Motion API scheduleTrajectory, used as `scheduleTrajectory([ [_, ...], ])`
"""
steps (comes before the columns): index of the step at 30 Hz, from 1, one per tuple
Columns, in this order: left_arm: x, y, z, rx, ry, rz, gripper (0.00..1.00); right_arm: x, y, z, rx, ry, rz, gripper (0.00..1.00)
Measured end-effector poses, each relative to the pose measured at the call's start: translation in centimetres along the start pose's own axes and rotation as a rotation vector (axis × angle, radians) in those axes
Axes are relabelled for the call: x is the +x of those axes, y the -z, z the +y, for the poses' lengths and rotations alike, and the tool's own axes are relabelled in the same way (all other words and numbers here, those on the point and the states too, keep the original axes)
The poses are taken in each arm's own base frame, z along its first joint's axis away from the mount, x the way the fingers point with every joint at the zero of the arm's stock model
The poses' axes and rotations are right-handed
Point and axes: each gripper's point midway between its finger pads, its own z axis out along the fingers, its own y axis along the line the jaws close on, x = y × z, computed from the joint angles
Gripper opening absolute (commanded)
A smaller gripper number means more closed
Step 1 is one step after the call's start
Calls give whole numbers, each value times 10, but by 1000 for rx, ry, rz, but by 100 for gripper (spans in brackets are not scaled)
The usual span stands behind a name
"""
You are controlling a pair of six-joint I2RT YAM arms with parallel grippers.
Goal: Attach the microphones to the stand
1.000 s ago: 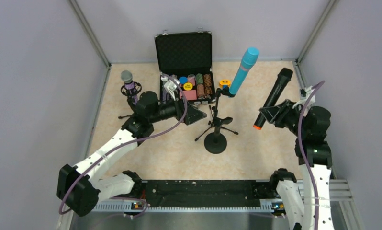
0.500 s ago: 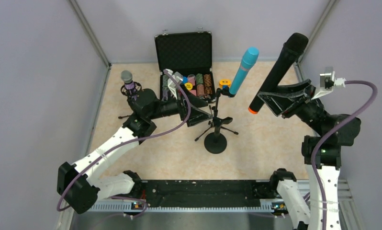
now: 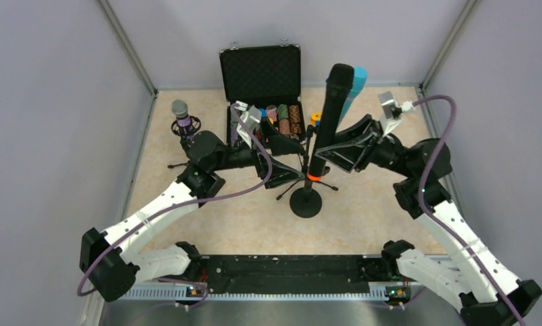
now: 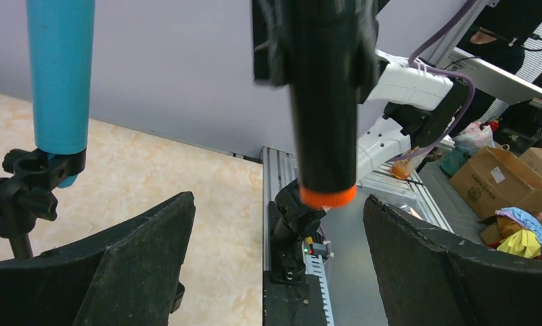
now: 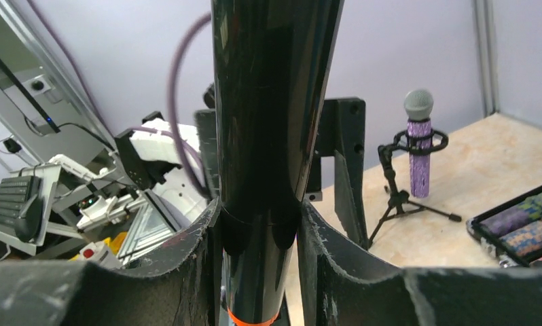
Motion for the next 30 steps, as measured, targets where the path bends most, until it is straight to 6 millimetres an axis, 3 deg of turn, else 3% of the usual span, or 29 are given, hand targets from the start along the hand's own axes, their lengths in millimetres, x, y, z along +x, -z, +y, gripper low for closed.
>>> scheduleTrajectory([
  [9, -5, 1, -7, 16, -43, -11, 97, 40, -37, -27, 31, -58, 58, 0],
  [14, -1, 1, -2, -5, -46, -2, 83, 44, -44, -28, 29, -54, 49, 0],
  [17, 2, 0, 4, -26, -45, 3, 61, 46, -48, -29, 26, -55, 45, 0],
  [20, 8, -2, 11, -43, -30, 18, 21, 46, -50, -32, 38, -48, 39, 0],
  [22, 10, -2, 15, -63, -7, 20, 1, 46, -50, -36, 45, -25, 37, 2],
  [26, 10, -2, 17, -79, -2, 18, 0, 47, -50, -38, 54, -18, 36, 30],
  [30, 11, -2, 21, -99, -2, 18, 0, 48, -50, -41, 67, -29, 36, 69],
])
